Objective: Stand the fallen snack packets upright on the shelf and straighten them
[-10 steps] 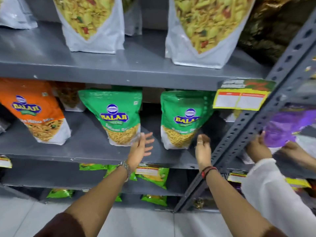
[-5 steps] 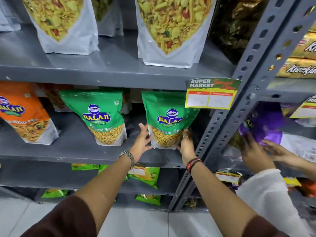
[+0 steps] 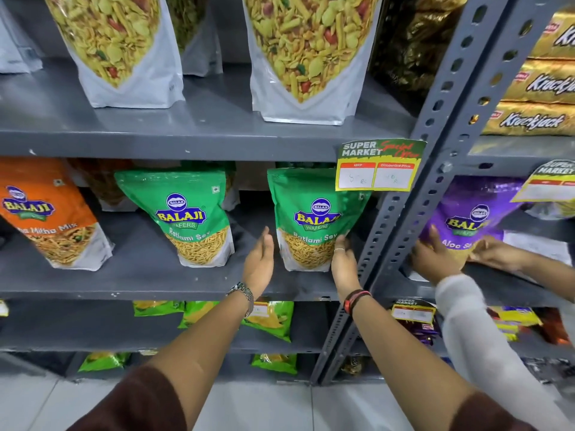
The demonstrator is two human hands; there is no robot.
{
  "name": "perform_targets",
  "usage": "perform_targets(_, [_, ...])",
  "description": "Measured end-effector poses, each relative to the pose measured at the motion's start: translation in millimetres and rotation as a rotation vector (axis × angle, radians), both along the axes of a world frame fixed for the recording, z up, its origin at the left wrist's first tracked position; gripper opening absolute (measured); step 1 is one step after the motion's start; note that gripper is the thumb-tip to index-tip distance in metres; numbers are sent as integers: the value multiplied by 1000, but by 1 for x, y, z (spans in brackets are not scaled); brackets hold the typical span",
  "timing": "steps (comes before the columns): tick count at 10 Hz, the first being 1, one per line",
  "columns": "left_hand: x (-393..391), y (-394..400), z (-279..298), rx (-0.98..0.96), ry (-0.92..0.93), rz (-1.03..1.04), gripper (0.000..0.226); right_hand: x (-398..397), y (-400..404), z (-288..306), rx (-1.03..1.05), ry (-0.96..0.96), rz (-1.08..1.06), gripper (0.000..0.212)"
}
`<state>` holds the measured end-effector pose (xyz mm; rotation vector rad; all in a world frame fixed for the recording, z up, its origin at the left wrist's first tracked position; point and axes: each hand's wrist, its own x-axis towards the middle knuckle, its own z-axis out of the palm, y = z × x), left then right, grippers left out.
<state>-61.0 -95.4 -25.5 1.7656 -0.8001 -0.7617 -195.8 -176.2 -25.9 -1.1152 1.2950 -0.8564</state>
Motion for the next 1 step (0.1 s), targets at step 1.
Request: perform_targets(1, [1, 28, 10, -208, -313, 111, 42, -8, 33, 13, -330, 62, 1, 45])
